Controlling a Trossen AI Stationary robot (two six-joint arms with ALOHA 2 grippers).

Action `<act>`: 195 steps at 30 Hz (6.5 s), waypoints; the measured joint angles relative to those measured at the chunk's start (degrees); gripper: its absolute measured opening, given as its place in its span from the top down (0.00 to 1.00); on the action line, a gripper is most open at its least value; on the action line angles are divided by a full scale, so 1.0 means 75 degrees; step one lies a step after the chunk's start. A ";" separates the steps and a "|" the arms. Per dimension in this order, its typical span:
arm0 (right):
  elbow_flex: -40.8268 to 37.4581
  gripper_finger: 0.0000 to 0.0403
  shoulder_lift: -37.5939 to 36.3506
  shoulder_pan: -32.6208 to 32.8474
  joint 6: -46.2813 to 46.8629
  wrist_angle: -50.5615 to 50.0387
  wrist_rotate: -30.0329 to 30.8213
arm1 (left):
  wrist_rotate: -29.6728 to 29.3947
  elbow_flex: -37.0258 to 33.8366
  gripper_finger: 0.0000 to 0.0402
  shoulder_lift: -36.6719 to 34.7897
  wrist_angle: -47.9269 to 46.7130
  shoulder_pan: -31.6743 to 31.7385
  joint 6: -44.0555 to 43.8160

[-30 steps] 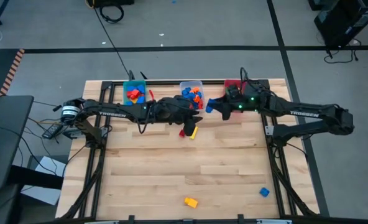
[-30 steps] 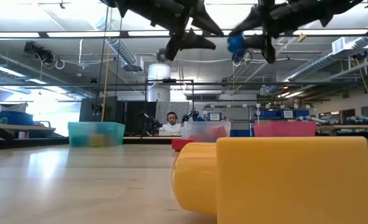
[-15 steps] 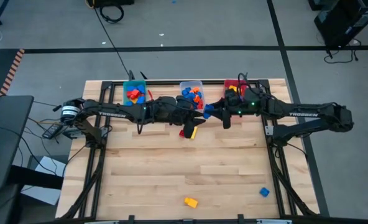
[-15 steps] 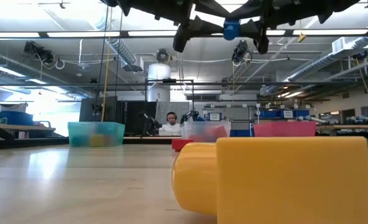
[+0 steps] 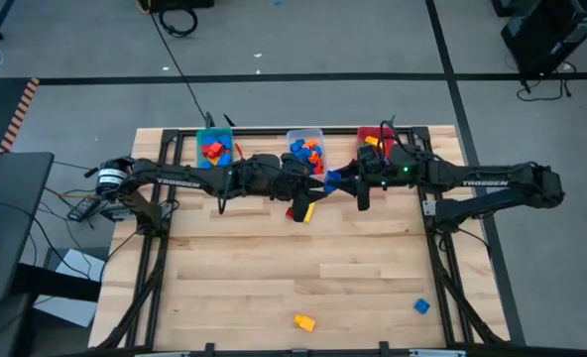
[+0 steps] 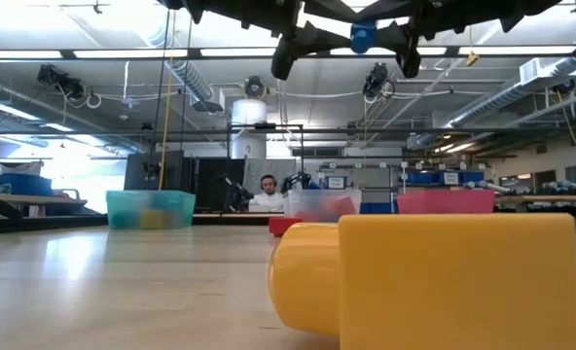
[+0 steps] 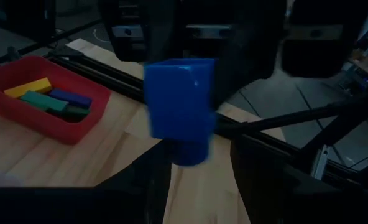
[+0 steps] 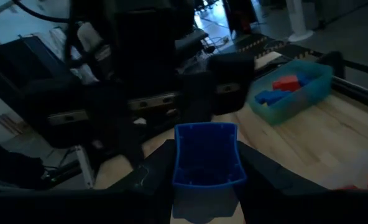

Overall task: Sort blocks by size
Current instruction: Put the blue 1 stud game piece into the blue bin, then put the red 4 stud game piece into the transparent bin

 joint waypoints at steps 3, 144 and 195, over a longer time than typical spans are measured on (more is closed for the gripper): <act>0.0019 0.65 0.0007 0.0035 0.0065 -0.0075 -0.0145 | -0.0032 0.0000 0.57 0.0048 0.0028 0.0015 0.0140; 0.7959 0.25 0.8592 0.0775 -0.0716 -0.7646 0.1732 | -0.1553 -0.4878 0.43 -0.6792 -0.4741 0.2284 -0.0298; 0.9160 0.64 0.7204 -0.0342 -0.0466 -0.8346 0.1974 | -0.1556 -0.4878 0.43 -0.6783 -0.4688 0.2247 -0.0079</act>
